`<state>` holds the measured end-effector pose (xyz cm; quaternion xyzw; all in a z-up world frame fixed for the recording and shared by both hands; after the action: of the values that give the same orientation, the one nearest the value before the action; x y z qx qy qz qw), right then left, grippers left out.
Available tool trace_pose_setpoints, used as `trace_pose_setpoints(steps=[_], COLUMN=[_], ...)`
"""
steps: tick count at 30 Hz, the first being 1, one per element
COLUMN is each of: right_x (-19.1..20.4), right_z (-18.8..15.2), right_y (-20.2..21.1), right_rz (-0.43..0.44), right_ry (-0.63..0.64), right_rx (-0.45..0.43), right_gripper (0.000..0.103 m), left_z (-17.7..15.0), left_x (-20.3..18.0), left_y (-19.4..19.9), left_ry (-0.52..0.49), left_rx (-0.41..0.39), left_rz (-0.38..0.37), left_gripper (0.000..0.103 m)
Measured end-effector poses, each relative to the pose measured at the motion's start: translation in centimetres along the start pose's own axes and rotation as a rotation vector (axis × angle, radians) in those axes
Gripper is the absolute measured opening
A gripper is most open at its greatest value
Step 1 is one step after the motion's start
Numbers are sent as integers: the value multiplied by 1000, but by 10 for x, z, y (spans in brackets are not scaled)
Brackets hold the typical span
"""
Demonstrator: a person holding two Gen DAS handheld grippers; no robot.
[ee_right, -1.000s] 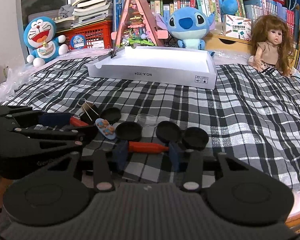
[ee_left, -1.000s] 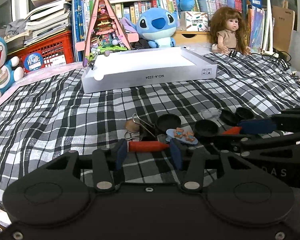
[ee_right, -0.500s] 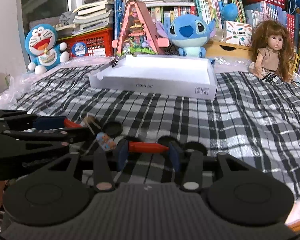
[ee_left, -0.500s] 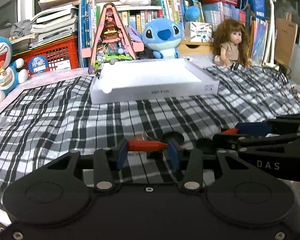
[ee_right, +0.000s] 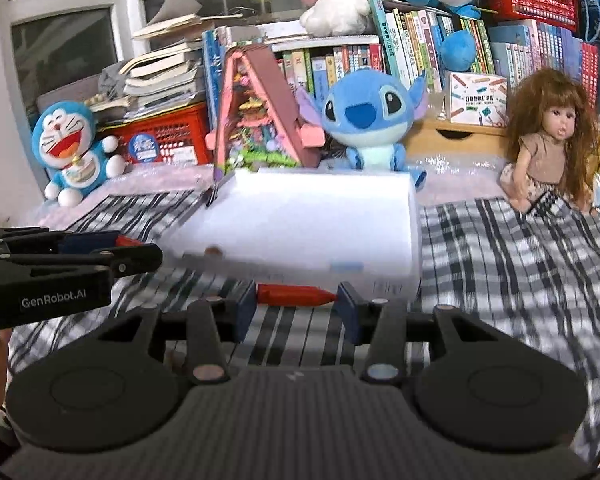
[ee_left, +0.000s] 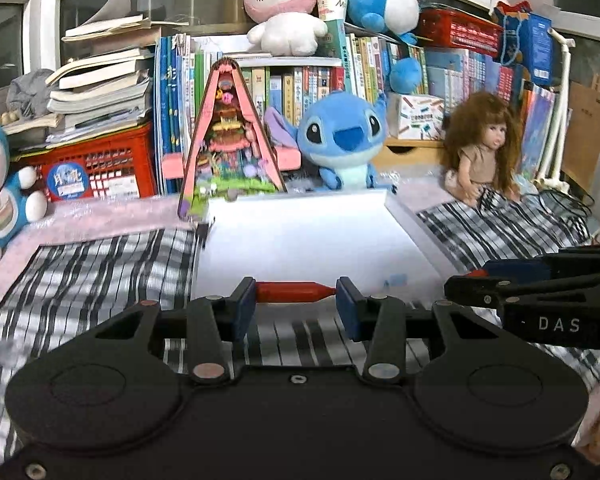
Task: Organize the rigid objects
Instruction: 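Carry the red sticks in both tools over the white tray, then lower the left tool's red stick into the tray while the right tool lowers its stick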
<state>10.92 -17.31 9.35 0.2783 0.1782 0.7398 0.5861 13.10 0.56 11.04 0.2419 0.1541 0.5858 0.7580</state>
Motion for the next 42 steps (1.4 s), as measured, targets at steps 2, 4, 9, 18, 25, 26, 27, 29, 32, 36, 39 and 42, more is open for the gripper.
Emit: trace_pose_setpoints(steps=[2, 4, 9, 18, 25, 26, 27, 29, 32, 36, 39, 42], right_x=[-2, -4, -10, -27, -37, -37, -38, -38, -38, -38, -40, -42], right_z=[18, 33, 56, 55, 54, 53, 53, 52, 52, 51, 51, 51], right_y=[-10, -21, -56, -112, -130, -133, -135, -139, -147, -154, -158, -161], right_rz=[-11, -19, -38, -94, -100, -97, -94, -90, -88, -89, -83, -79], right_ry=[-4, -19, -54, -86, -81, -79, -77, -70, -57, -46, -48, -53], right_rx=[16, 36, 101, 196, 226, 230, 235, 246, 260, 277, 285, 292], right_gripper=[50, 50, 50, 50, 50, 50, 50, 50, 50, 50, 50, 50], left_z=[12, 22, 27, 17, 13, 13, 13, 12, 11, 12, 12, 12], left_x=[4, 11, 28, 46, 48, 48, 48, 49, 51, 53, 54, 55], left_y=[-14, -31, -73, -129, -150, -152, -155, -160, -166, -171, -174, -176], left_ry=[26, 64, 138, 184, 173, 169, 166, 165, 166, 164, 158, 154], left_rx=[26, 64, 153, 231, 255, 258, 260, 267, 275, 283, 284, 291], left_rz=[-15, -31, -43, -4, -1, 0, 3, 5, 6, 14, 15, 17], left_gripper=[41, 41, 41, 41, 41, 41, 41, 41, 41, 41, 41, 41])
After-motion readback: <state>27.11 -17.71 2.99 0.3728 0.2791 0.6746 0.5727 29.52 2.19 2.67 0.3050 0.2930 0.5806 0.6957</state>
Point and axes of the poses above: each gripper's, at about its wrist camera, not at the fingertips, and y roughly against the way its jaws point, x to its left, z to its top, the point moved 1 cm from there along -y, roughly the way its jaws point, and after that the axes turned 5 degrees about -y, right-handed, at the moved point
